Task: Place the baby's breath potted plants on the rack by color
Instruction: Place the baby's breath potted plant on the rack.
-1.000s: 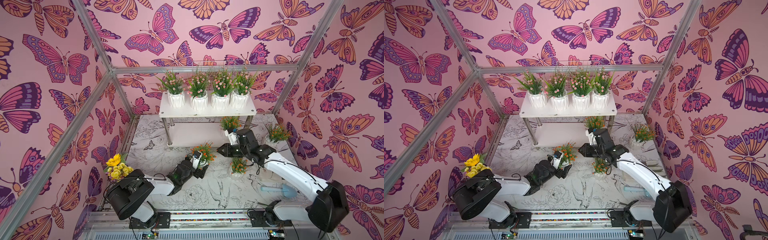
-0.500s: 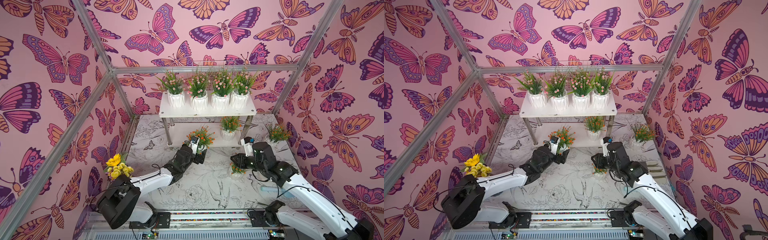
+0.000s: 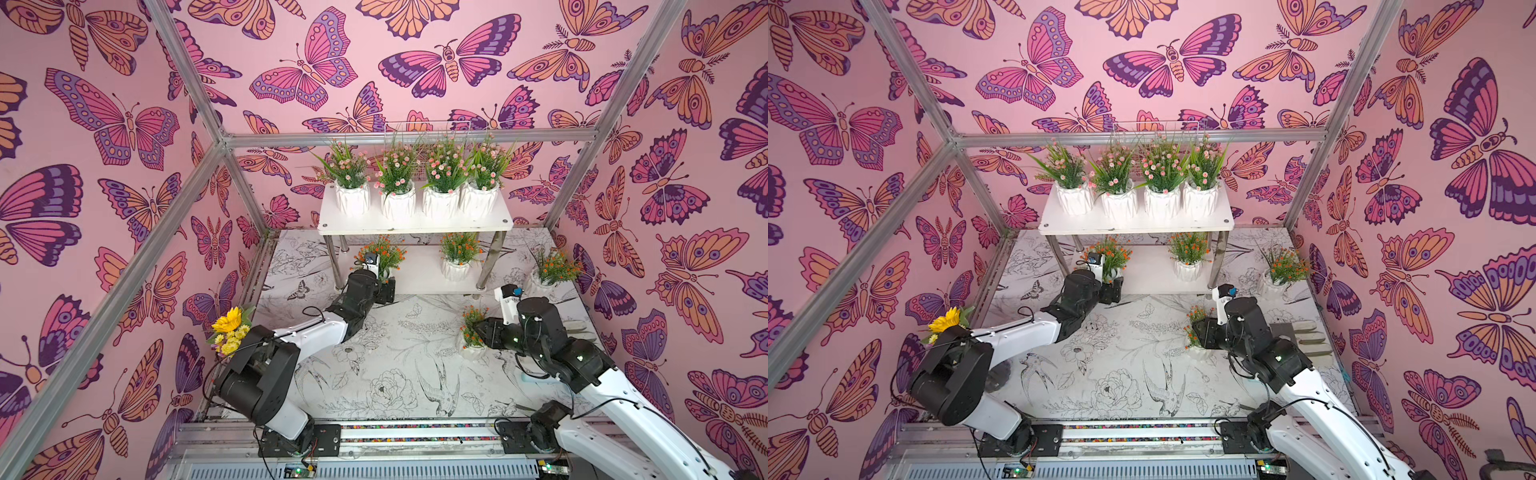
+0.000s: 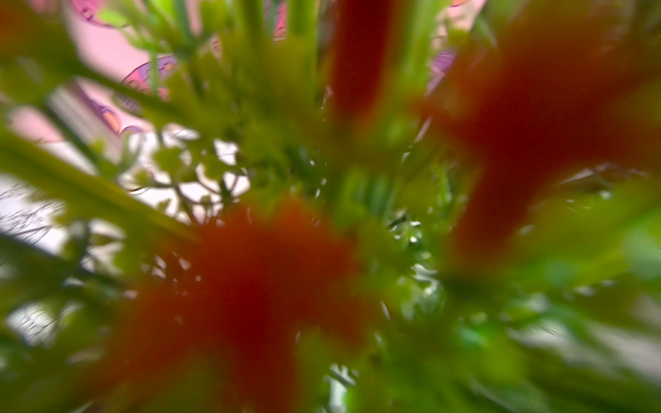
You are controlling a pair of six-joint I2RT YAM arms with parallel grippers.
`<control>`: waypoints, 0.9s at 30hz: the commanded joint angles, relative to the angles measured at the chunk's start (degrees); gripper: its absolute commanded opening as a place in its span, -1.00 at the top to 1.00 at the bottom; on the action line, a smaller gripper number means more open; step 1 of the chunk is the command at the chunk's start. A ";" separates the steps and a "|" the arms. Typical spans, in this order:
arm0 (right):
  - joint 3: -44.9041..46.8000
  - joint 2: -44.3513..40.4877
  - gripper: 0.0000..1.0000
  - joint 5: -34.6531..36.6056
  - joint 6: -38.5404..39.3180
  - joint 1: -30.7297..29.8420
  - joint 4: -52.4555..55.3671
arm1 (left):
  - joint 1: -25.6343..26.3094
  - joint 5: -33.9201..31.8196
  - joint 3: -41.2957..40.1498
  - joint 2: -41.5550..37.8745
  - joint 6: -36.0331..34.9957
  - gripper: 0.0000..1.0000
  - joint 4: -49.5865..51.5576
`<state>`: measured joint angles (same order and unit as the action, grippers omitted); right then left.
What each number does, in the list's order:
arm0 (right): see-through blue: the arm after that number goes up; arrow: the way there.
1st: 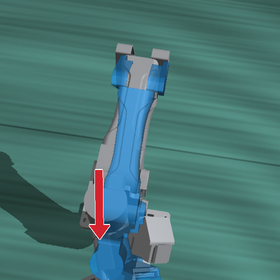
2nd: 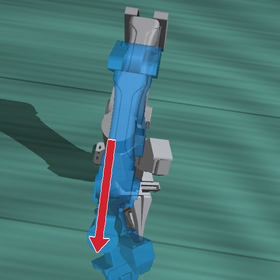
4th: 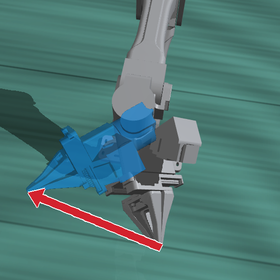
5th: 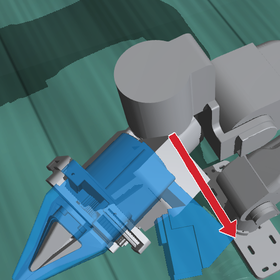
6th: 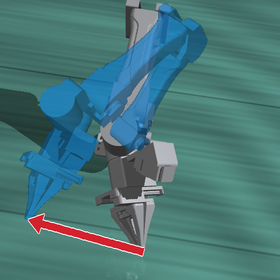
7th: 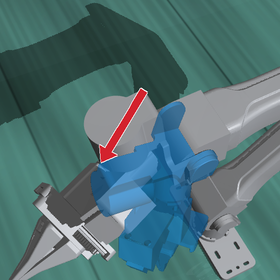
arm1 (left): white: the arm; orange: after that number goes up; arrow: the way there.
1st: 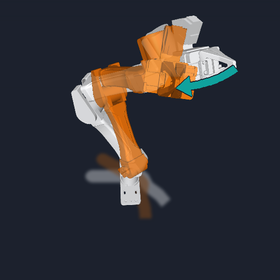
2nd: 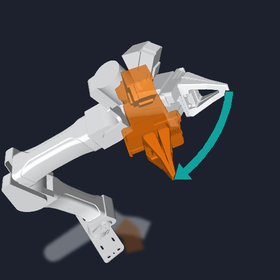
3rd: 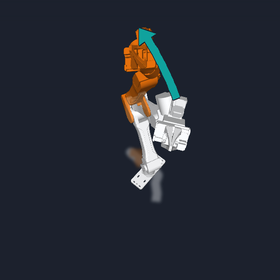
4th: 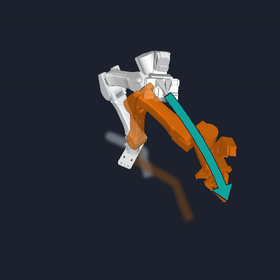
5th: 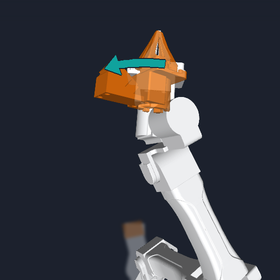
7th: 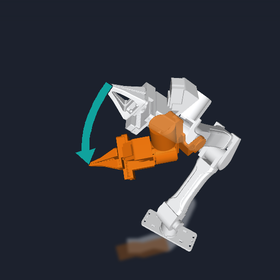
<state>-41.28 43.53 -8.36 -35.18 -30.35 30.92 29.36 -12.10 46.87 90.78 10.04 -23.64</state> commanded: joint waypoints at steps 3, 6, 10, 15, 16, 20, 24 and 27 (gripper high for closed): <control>1.10 -1.83 0.40 0.89 -1.12 0.31 2.44 | -1.68 -5.95 5.49 4.48 1.74 -0.36 -4.66; 1.50 -2.26 0.40 0.74 -1.40 0.41 2.50 | -2.01 -10.12 7.27 7.22 2.64 -0.36 -5.09; 1.88 -2.39 0.40 0.47 -1.65 0.32 2.48 | -2.21 -15.61 9.85 10.44 3.99 -0.36 -5.10; 2.20 -2.82 0.40 0.17 -1.74 0.29 2.31 | -2.47 -21.20 13.28 13.03 6.32 -0.36 -2.76; 2.30 -2.96 0.40 0.10 -1.80 0.35 2.42 | -2.43 -21.94 14.15 13.55 6.48 -0.36 -1.79; 2.94 -3.76 0.40 0.18 -2.00 0.36 2.47 | -2.78 -23.24 16.11 15.27 7.63 -0.37 -0.18; 3.09 -4.30 0.40 0.19 -2.09 0.34 2.92 | -2.91 -23.38 17.78 16.99 7.72 -0.39 0.26; 3.22 -4.97 0.40 0.58 -2.17 0.43 3.31 | -2.99 -24.39 18.43 17.79 7.97 -0.46 0.65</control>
<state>-38.30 39.48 -8.38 -36.56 -30.35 32.69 26.87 -33.23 63.35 107.90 17.10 -21.47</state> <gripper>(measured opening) 0.300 0.941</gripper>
